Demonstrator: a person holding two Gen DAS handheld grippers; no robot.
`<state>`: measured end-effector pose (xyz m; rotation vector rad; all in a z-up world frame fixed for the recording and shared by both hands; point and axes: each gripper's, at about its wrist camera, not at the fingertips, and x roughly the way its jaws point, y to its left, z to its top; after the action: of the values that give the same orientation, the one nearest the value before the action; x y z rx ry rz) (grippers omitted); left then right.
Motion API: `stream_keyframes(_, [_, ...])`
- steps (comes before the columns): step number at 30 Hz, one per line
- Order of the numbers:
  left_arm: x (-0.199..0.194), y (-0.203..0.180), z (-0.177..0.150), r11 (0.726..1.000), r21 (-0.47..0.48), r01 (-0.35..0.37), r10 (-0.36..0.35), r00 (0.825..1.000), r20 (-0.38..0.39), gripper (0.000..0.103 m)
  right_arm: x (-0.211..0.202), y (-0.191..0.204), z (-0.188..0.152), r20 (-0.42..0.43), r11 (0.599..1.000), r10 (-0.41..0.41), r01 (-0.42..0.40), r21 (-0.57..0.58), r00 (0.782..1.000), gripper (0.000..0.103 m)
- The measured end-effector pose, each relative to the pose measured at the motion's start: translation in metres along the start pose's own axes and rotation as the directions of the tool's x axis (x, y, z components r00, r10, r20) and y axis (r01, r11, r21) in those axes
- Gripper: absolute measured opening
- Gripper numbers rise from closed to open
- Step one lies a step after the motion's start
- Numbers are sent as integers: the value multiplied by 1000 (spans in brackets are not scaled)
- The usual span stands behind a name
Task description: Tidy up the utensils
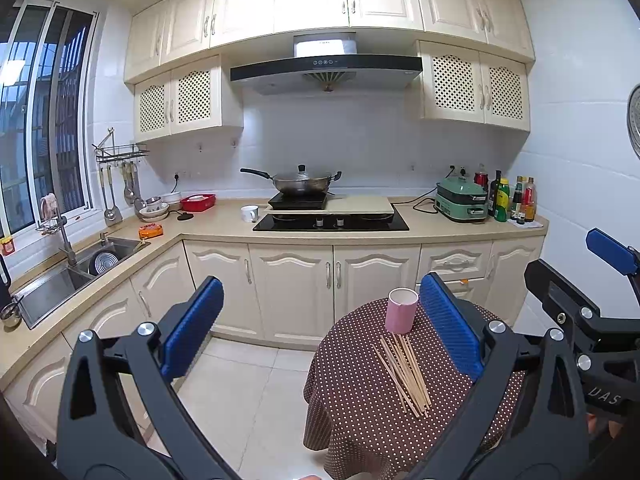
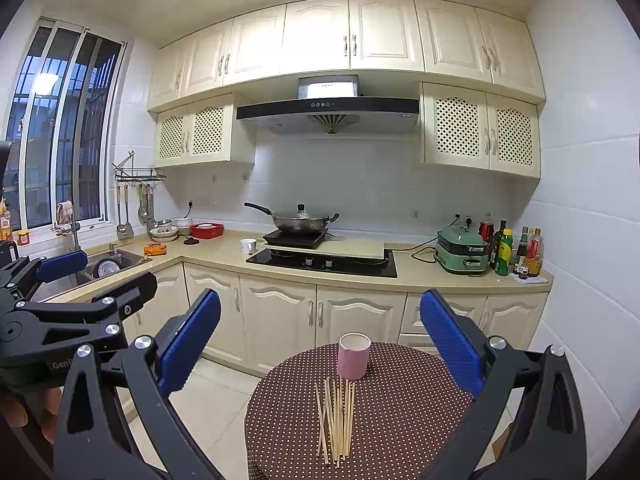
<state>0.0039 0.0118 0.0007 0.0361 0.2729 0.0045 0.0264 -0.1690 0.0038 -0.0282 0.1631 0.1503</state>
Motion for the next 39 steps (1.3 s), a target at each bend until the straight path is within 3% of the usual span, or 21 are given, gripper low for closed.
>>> stream_keyframes(39, [11,-6,-1,1000,12,-19,20,1000,-22,97,7,-8,1,-33,999,32,-31,22,999,96])
